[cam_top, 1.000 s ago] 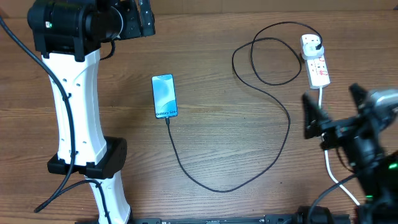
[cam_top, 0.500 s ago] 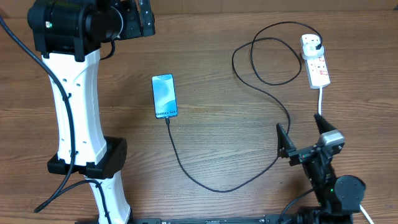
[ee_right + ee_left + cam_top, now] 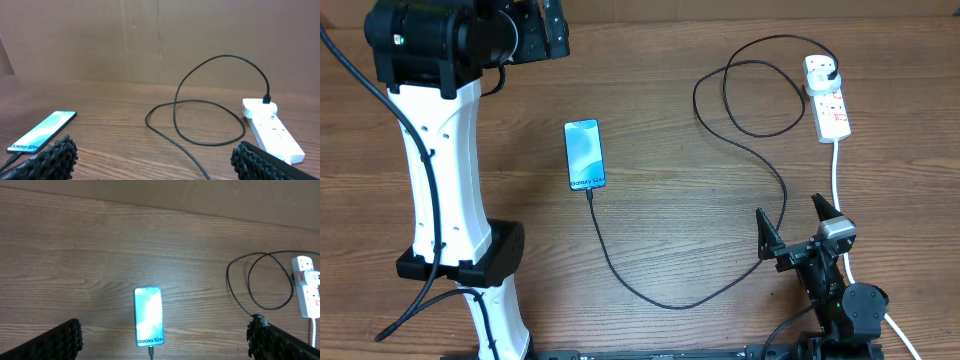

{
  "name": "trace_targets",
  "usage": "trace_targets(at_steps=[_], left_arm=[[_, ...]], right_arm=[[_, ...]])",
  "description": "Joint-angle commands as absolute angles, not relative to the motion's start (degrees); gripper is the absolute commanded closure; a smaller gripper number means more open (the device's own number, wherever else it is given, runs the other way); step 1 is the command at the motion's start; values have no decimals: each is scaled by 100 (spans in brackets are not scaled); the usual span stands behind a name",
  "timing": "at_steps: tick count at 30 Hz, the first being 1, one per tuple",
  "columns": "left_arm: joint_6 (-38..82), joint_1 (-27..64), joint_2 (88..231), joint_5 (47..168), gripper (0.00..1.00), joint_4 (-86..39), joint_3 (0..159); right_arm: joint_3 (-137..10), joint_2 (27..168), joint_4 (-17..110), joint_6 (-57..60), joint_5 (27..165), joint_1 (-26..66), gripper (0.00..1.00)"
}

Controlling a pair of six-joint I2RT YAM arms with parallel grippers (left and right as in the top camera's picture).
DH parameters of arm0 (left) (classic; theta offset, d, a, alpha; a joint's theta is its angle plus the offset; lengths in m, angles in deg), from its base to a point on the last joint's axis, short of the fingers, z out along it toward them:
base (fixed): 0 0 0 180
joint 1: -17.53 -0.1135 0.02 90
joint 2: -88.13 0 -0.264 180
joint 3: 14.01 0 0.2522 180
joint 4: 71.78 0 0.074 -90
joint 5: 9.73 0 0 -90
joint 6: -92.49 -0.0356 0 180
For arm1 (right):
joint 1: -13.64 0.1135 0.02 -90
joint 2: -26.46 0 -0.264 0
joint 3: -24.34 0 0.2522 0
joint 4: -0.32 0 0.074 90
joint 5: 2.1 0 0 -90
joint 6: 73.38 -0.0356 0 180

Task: Plug charger to phone and switch on socket

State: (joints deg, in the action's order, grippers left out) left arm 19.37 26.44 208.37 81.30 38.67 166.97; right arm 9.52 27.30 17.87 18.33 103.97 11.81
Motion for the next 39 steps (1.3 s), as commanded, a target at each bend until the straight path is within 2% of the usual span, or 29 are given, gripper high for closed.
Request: trace_targets(at_steps=[1, 32, 39], left_arm=[[1876, 2650, 20876, 8133, 0, 3877, 16710], [1876, 2659, 20876, 8133, 1, 3877, 16699], [1874, 2659, 20625, 8133, 0, 3877, 16188]], right_arm=[[1011, 2662, 1737, 1840, 10338, 1208, 0], [1011, 2662, 1737, 1840, 10338, 1208, 0], [1011, 2662, 1737, 1840, 10341, 1208, 0]])
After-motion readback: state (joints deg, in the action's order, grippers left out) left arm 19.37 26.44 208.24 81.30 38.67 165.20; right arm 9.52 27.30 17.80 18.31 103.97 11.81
